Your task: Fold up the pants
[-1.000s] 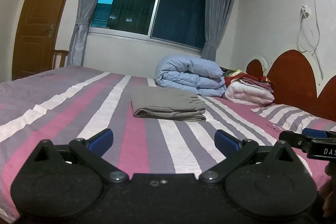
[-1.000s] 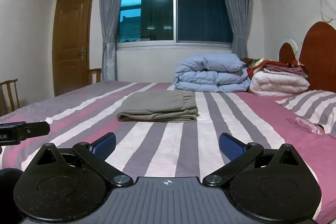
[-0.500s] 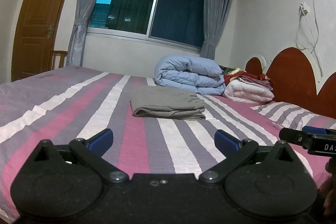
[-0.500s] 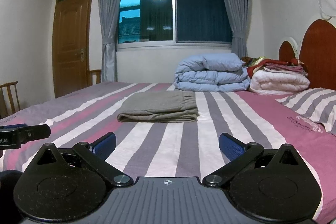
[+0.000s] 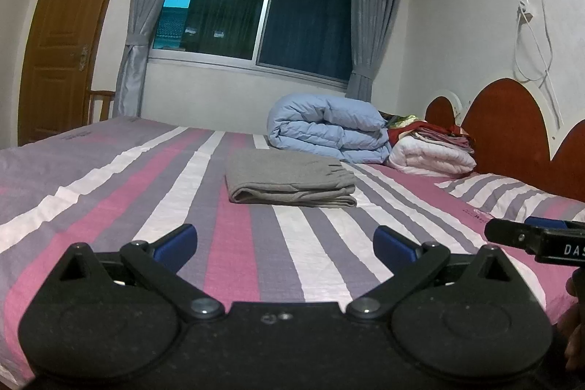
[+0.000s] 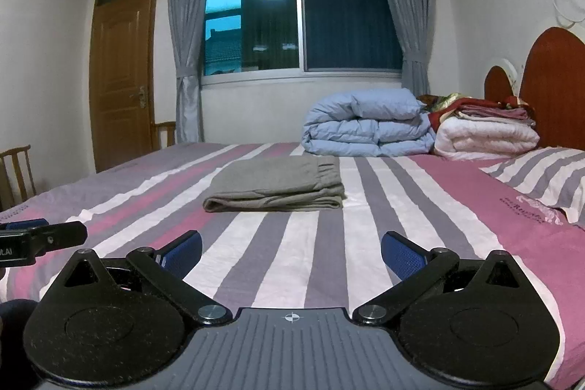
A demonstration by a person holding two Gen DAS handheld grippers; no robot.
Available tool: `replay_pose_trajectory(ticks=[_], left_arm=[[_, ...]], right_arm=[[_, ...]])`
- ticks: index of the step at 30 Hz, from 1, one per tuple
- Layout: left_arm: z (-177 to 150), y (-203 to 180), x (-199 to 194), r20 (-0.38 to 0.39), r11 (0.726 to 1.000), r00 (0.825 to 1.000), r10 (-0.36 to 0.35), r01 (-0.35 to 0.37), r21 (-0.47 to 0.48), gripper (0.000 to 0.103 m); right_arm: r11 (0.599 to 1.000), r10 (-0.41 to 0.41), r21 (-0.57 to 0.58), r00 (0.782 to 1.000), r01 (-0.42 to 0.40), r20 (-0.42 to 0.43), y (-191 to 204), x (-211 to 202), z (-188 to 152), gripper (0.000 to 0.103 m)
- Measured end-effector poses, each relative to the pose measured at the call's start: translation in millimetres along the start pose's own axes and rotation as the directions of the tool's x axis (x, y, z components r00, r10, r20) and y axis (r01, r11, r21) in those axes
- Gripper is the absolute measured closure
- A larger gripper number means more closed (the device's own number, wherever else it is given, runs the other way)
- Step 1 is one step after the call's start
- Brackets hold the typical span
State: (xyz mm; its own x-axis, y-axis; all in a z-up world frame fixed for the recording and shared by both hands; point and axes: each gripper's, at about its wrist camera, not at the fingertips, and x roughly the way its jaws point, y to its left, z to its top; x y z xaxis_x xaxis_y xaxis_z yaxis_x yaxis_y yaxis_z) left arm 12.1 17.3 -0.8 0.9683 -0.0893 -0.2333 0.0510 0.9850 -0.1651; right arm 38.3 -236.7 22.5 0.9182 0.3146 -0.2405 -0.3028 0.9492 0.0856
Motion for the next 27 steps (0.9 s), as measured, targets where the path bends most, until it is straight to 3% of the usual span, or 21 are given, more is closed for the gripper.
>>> replay_pose_trajectory(ticks=[27], left_arm=[[2.1, 1.2, -0.4, 0.005, 1.0, 1.0, -0.005, 0.005, 0.006, 0.006]], right_arm=[[1.0, 0.013, -0.004, 1.0, -0.013, -0.005, -3.6, 4.2, -1.0, 0.0]])
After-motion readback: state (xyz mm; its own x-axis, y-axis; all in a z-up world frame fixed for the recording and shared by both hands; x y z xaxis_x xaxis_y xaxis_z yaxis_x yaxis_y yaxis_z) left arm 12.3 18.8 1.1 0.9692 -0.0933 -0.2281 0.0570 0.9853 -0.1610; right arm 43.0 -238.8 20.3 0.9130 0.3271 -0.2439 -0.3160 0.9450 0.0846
